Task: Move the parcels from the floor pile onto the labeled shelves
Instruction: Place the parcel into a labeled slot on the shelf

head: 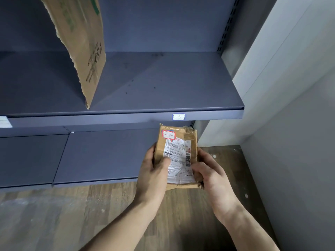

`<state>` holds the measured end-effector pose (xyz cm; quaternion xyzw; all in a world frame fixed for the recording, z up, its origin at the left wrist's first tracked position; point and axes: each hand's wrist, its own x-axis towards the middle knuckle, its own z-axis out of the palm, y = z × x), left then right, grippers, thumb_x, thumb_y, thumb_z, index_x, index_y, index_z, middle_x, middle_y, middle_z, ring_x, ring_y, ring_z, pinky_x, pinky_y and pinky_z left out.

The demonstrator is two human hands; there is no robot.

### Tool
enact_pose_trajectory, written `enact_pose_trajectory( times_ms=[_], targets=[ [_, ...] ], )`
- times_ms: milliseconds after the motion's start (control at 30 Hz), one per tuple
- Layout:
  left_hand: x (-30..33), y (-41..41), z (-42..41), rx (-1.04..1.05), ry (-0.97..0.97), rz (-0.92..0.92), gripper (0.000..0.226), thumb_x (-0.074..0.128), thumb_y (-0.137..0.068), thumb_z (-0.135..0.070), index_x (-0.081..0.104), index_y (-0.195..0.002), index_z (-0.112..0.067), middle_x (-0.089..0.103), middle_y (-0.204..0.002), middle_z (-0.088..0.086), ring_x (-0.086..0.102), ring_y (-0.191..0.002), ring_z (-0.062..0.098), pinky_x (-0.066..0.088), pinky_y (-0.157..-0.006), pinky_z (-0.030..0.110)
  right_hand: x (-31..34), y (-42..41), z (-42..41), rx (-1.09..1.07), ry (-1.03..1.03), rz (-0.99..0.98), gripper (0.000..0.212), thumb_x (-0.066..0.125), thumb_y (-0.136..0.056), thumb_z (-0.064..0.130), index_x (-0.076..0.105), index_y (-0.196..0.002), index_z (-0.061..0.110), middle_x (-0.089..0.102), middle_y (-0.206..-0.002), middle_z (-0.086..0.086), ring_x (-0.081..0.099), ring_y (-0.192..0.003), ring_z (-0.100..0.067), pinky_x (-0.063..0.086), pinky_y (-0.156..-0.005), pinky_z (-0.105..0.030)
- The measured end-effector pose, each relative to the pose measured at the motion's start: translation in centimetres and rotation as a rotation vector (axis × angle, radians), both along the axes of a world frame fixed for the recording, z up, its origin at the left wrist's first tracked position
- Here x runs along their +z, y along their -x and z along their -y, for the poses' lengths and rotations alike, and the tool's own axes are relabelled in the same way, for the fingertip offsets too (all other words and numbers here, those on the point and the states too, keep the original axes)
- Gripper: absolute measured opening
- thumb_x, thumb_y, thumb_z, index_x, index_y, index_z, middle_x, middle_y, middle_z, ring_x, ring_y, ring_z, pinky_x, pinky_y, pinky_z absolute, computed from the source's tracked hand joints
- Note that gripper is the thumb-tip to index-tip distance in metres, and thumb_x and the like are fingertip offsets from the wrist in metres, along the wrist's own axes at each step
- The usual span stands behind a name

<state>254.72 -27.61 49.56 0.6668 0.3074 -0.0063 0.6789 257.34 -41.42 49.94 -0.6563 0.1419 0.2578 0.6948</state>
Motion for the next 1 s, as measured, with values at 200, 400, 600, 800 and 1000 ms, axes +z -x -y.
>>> enact_pose_trajectory(
  times_ms=[200,400,600,800,1000],
  targets=[
    [0.9,-0.4,0.2,0.009,0.049,0.001,0.041,0.054,-0.095,-0.009,0.059,-0.124,-0.038,0.073,-0.1,-0.022,0.068,-0.088,-0.006,0.047,-0.07,0.013,0.8,-0.4,0.0,-0.016,0.03,-0.006,0.045,0.046,-0.096,-0.005,0.069,-0.125,0.022,0.076,-0.088,0.004,0.069,-0.073,-0.007,0.052,-0.059,-0.015],
    [1.7,-0.3,0.2,0.023,0.041,0.014,0.041,0.054,-0.096,-0.009,0.059,-0.124,-0.039,0.073,-0.102,-0.022,0.069,-0.092,-0.002,0.051,-0.082,0.023,1.7,-0.4,-0.3,-0.022,0.03,0.027,0.042,0.058,-0.086,0.008,0.07,-0.123,0.027,0.078,-0.108,-0.004,0.073,-0.101,-0.024,0.058,-0.082,-0.035],
    [5.3,-1.8,-1.0,0.06,0.032,0.158,0.04,0.054,-0.095,-0.004,0.06,-0.118,-0.036,0.073,-0.101,-0.021,0.067,-0.09,-0.006,0.048,-0.073,0.01,4.6,-2.4,-1.2,0.026,-0.028,0.16,0.05,0.045,-0.096,-0.008,0.065,-0.131,0.022,0.077,-0.11,-0.002,0.073,-0.101,-0.019,0.059,-0.072,-0.021],
    [8.1,-9.0,-4.3,0.11,-0.026,0.2,0.036,0.055,-0.091,-0.007,0.063,-0.112,-0.035,0.072,-0.089,-0.023,0.066,-0.079,-0.008,0.047,-0.066,0.009,7.6,-8.9,-4.4,0.003,0.011,0.256,0.041,0.056,-0.1,0.016,0.057,-0.139,0.03,0.068,-0.132,0.001,0.068,-0.109,-0.008,0.054,-0.078,-0.017],
    [7.7,-16.4,-6.9,0.14,-0.135,0.107,0.025,0.054,-0.091,-0.019,0.066,-0.111,-0.029,0.07,-0.099,-0.012,0.065,-0.092,0.015,0.05,-0.073,0.022,6.7,-13.9,-7.5,-0.002,0.244,0.334,0.035,0.061,-0.095,0.049,0.062,-0.126,0.031,0.065,-0.1,0.026,0.058,-0.096,0.01,0.042,-0.087,-0.019]
  ],
)
